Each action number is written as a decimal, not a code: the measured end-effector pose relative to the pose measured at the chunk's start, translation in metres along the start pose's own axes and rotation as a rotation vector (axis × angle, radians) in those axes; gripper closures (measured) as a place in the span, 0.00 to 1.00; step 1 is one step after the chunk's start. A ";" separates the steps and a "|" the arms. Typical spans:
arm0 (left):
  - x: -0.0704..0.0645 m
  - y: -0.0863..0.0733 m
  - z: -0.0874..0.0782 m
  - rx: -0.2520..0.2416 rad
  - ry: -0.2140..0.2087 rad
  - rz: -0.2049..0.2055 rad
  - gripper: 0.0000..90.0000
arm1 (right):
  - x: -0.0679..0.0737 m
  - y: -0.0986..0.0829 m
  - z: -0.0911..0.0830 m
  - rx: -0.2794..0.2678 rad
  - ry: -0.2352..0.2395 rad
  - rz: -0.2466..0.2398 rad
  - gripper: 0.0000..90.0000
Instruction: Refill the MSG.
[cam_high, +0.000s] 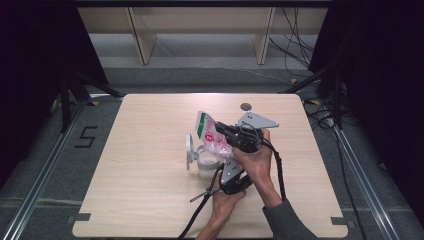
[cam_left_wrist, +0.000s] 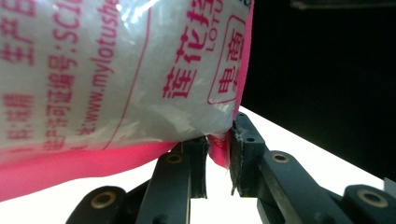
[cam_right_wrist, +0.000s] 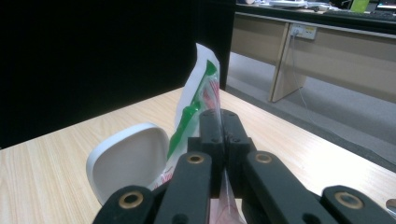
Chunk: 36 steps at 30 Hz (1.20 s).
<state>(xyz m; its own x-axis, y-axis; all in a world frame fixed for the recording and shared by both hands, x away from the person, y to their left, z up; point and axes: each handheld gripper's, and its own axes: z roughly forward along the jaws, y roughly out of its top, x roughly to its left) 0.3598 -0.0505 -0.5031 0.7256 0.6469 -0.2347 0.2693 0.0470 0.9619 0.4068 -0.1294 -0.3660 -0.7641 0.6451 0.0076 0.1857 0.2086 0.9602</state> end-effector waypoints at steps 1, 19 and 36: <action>0.000 0.000 0.000 -0.001 0.004 0.001 0.87 | -0.001 0.000 0.001 -0.004 0.002 -0.013 1.00; 0.000 -0.002 -0.001 -0.002 0.000 0.003 0.87 | 0.001 -0.001 0.002 0.012 0.004 -0.005 1.00; -0.002 0.000 -0.001 -0.021 -0.002 -0.003 0.87 | 0.002 0.003 0.001 0.001 0.005 -0.053 1.00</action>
<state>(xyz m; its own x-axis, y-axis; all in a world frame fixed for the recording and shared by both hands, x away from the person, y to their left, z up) 0.3573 -0.0508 -0.5027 0.7263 0.6451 -0.2375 0.2581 0.0644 0.9640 0.4064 -0.1265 -0.3638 -0.7758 0.6296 -0.0418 0.1455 0.2429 0.9591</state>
